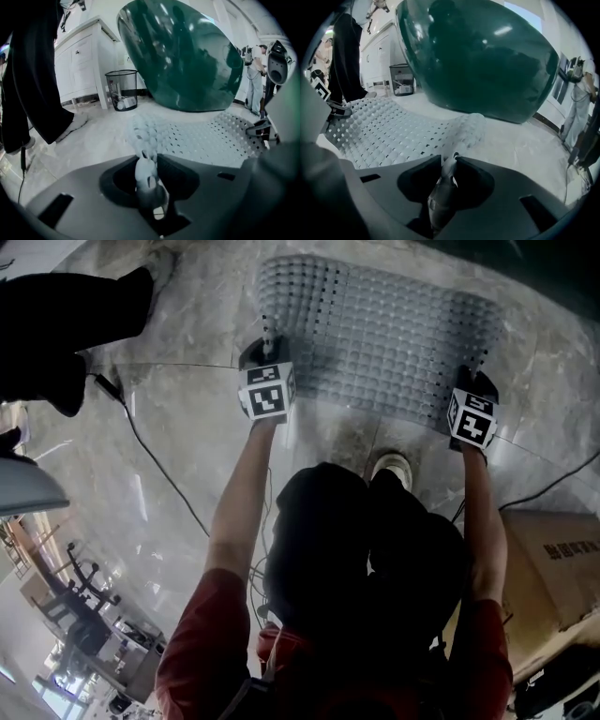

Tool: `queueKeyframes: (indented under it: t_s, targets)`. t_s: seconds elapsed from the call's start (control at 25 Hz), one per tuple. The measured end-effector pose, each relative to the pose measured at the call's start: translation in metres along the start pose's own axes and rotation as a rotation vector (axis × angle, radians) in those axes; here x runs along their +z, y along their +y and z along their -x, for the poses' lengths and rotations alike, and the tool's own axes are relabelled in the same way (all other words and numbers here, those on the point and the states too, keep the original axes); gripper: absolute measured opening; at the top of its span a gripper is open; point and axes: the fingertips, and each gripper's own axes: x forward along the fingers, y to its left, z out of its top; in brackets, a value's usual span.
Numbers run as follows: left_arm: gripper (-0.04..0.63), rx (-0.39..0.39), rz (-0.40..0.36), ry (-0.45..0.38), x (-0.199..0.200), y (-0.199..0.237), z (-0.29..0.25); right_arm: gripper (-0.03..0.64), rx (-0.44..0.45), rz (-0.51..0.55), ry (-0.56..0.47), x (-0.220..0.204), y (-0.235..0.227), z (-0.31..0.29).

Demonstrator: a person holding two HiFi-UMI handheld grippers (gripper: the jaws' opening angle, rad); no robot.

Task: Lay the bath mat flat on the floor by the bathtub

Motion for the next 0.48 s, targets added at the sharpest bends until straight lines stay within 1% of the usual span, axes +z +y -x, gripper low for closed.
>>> queueKeyframes:
  t_s: [0.32, 0.48]
  targets:
    - [0.156, 0.002, -0.02, 0.067, -0.021, 0.022, -0.026, 0.12, -0.009, -0.023, 0.053, -0.018, -0.014, -0.019]
    - [0.201, -0.003, -0.033, 0.101, -0.024, 0.03, -0.031, 0.142, 0.004, -0.08, 0.081, -0.026, -0.02, -0.026]
